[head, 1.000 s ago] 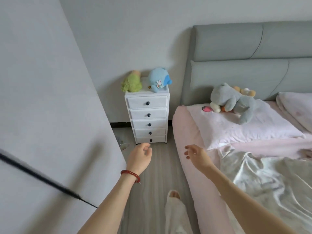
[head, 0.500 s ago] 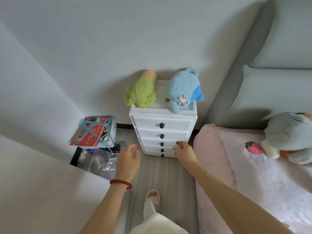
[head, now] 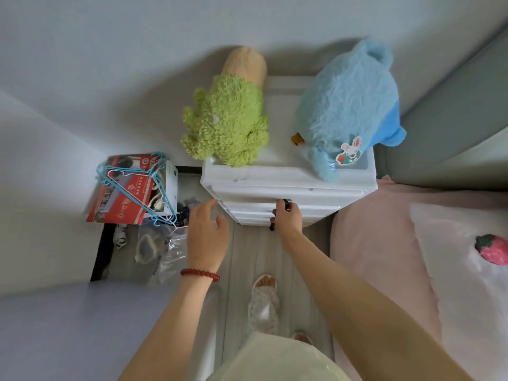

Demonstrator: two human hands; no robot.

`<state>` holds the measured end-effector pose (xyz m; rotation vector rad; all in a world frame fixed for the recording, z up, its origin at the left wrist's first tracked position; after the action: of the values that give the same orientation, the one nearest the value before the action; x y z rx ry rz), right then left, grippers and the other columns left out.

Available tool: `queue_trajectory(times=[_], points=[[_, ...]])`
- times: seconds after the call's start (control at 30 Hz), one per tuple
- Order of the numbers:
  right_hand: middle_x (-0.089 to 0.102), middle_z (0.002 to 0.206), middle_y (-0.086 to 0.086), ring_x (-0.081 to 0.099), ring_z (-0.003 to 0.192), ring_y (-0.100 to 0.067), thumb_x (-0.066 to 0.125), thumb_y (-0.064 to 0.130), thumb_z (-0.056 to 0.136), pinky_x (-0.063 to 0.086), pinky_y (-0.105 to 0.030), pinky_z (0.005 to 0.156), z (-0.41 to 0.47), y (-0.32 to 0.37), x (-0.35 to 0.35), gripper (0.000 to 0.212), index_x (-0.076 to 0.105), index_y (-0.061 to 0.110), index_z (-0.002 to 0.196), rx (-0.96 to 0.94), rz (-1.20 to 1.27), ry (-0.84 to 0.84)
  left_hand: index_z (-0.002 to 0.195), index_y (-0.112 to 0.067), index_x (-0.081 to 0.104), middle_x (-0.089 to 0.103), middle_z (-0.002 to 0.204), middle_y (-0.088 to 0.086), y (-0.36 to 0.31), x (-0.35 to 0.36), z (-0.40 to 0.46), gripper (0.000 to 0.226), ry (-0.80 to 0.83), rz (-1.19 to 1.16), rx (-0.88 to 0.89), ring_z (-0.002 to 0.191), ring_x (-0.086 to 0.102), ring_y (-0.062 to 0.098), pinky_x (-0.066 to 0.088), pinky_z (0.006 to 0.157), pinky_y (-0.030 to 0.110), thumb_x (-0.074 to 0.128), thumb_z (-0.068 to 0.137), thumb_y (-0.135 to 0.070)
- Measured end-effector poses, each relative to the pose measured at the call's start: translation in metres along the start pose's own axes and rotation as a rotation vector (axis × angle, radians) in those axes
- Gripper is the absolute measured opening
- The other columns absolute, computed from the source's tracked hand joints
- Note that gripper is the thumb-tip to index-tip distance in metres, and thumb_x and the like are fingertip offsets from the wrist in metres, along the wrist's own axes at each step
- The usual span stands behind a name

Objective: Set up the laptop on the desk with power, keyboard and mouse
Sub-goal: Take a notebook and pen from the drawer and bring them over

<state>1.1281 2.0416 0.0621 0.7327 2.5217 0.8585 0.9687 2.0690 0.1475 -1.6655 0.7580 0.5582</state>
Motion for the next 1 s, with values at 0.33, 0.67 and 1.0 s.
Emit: queue_trajectory(times=[0.33, 0.67, 1.0], points=[[0.055, 0.080, -0.019, 0.046, 0.070, -0.020, 0.045, 0.018, 0.090, 0.039, -0.025, 0.060, -0.065, -0.041, -0.050, 0.028, 0.062, -0.002, 0.100, 0.094, -0.288, 0.162, 0.135, -0.026, 0.039, 0.039, 0.142, 0.002, -0.008, 0.033, -0.019, 0.057, 0.266, 0.547, 0.337, 0.136, 0.024, 0.027, 0.013, 0.109, 0.052, 0.058, 0.082, -0.022], [0.059, 0.120, -0.011, 0.052, 0.117, -0.029, 0.059, 0.015, 0.081, 0.028, -0.053, 0.106, -0.085, 0.002, -0.088, 0.038, 0.056, 0.012, 0.119, -0.798, -1.238, -0.050, 0.115, -0.023, 0.060, 0.065, 0.108, 0.002, -0.004, 0.047, -0.014, 0.031, 0.302, 0.543, 0.416, 0.101, 0.055, 0.024, 0.028, 0.094, 0.037, 0.056, 0.085, -0.016], [0.064, 0.098, -0.011, 0.057, 0.092, -0.031, 0.044, 0.017, 0.092, 0.041, -0.039, 0.083, -0.104, -0.040, -0.094, 0.024, 0.064, 0.010, 0.103, -0.688, -1.229, 0.098, 0.116, -0.024, 0.057, 0.063, 0.113, -0.002, 0.039, 0.043, -0.066, 0.032, 0.485, 0.563, 0.336, 0.105, 0.054, 0.018, 0.031, 0.094, 0.030, 0.053, 0.085, -0.024]])
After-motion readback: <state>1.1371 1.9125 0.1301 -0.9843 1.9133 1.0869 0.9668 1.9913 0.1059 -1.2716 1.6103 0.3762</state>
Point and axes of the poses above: each hand's wrist, its own z-axis towards the middle knuckle, its own x-axis out of the palm, y = z × x, the point moved 3 cm from there along z, towards the middle knuckle
